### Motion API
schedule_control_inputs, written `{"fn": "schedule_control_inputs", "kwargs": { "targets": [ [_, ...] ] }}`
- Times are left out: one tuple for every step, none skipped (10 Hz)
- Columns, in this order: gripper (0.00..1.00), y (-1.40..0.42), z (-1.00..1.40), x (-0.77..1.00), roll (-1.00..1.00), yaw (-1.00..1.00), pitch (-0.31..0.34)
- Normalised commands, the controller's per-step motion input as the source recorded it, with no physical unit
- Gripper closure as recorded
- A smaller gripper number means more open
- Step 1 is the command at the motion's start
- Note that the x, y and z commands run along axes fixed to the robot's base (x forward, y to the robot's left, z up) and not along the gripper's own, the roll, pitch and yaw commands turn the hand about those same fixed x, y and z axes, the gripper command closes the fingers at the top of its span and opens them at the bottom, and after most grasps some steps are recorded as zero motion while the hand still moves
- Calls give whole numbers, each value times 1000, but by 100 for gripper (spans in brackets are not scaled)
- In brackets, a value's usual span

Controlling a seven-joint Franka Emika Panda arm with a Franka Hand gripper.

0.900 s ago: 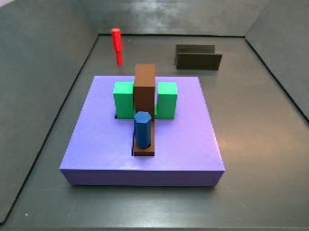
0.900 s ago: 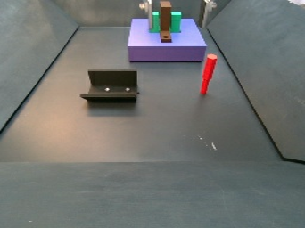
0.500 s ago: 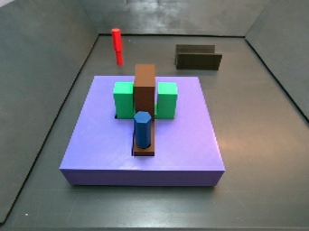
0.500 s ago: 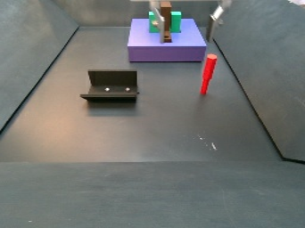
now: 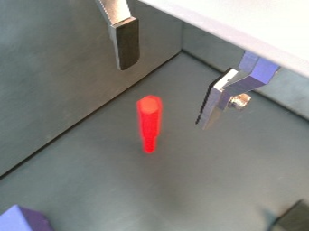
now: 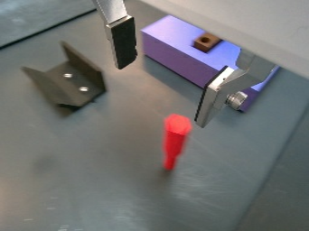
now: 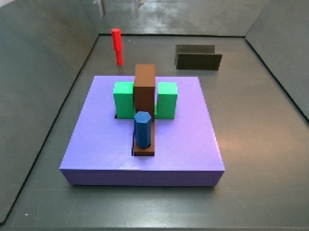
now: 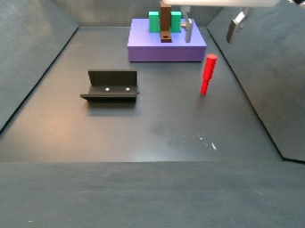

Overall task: Pick up the red object. Move up. Move to above the board. Insert the red object.
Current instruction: Pick up the red object.

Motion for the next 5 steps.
{"fn": "schedule_control_inputs", "kwargs": {
  "targets": [
    [0, -209, -591, -69, 54, -114, -14],
    [0, -14, -654, 0, 149, -223, 0],
    [0, 0, -611, 54, 186, -234, 37],
    [0, 34, -583, 43, 214, -183, 43],
    [0, 3, -557, 0, 254, -111, 14]
  ]
}}
